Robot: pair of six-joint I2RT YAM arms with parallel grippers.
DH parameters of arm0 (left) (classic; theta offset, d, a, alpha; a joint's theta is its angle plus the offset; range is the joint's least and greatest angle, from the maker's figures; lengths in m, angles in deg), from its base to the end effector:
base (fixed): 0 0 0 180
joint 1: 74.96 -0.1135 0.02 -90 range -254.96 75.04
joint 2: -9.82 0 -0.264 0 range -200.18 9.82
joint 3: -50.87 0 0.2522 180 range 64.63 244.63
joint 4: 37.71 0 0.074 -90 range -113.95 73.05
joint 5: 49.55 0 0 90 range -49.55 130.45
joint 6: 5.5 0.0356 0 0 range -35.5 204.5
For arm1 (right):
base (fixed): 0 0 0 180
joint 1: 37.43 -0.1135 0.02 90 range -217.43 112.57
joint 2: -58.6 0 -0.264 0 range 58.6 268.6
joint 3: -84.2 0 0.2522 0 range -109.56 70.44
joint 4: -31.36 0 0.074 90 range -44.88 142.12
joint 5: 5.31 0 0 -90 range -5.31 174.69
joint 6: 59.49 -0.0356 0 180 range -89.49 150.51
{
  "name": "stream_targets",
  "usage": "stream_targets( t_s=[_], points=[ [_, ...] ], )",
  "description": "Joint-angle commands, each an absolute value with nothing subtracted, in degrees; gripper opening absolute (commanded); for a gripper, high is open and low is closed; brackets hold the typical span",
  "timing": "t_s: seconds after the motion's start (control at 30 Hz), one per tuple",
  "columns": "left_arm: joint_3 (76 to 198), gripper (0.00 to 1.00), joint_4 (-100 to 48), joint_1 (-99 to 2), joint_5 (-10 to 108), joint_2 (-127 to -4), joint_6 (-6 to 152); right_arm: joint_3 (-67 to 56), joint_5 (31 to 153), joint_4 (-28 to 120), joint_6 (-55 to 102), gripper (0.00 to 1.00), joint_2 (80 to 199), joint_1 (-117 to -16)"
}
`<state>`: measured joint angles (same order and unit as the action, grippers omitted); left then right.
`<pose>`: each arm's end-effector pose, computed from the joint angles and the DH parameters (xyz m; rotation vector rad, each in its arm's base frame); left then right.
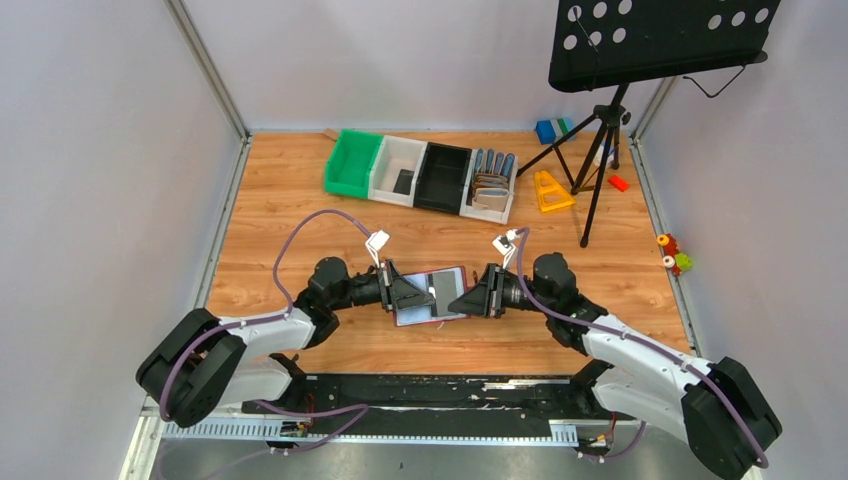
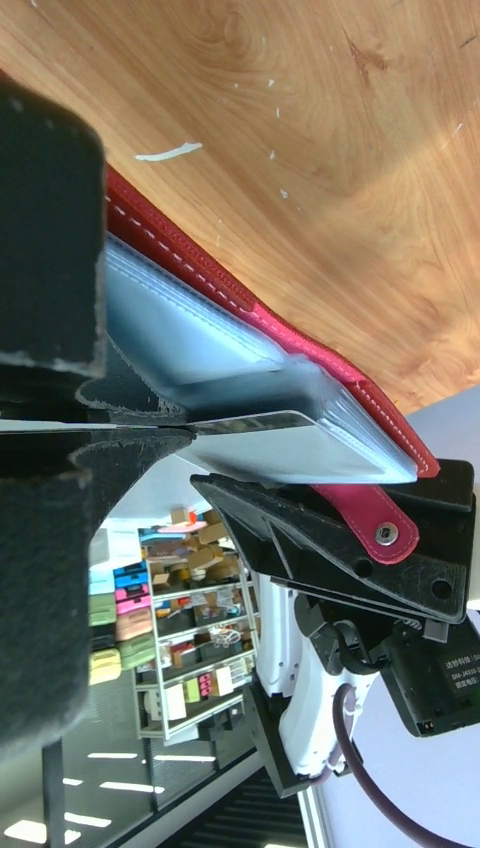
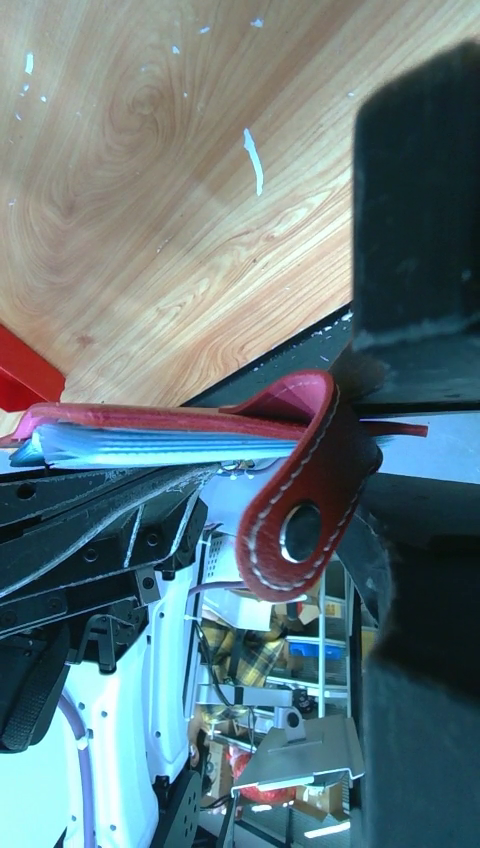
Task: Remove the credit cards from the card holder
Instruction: Remove the credit card from the card holder.
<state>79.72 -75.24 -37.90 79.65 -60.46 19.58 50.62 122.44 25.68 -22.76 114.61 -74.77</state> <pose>0.1631 -0.1514 0.1882 0.1568 2.0065 -1.8142 0.1485 0.1407 0.2067 -0.2385 2.1626 1.6213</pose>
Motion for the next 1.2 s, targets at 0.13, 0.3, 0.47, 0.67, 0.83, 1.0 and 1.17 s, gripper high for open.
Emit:
stream_targets(
  t_s=[0.13,0.3,0.47,0.67,0.83,1.0,1.17],
  points=[
    [79.53,0.0,-73.13,-39.77,80.56,-58.38,21.6,51.99,121.39,24.5,-24.59,0.22,110.31,-72.69],
    [79.29,0.0,-73.07,-40.6,81.32,-58.66,21.6,53.89,122.26,24.73,-26.06,0.02,108.72,-69.65],
    [79.23,0.0,-73.17,-41.03,81.74,-58.73,21.42,55.26,121.96,24.49,-26.9,0.0,107.92,-68.21],
    [79.8,0.0,-71.98,-42.58,81.88,-59.2,22.5,55.95,119.65,26.92,-26.81,0.0,106.43,-67.1],
    [86.43,0.0,-54.3,-45.62,79.91,-59.85,31.8,54.61,112.67,40.05,-22.65,0.0,103.62,-65.98],
    [99.56,0.0,-30.01,-46.31,69.01,-60.17,46.27,54.89,107.9,46.81,-18.66,0.0,100.41,-65.82],
    [112.09,0.0,-15.86,-46.39,57.13,-64.82,55.78,53.5,106.14,50.78,-16.1,0.0,98.83,-65.75]
  ],
)
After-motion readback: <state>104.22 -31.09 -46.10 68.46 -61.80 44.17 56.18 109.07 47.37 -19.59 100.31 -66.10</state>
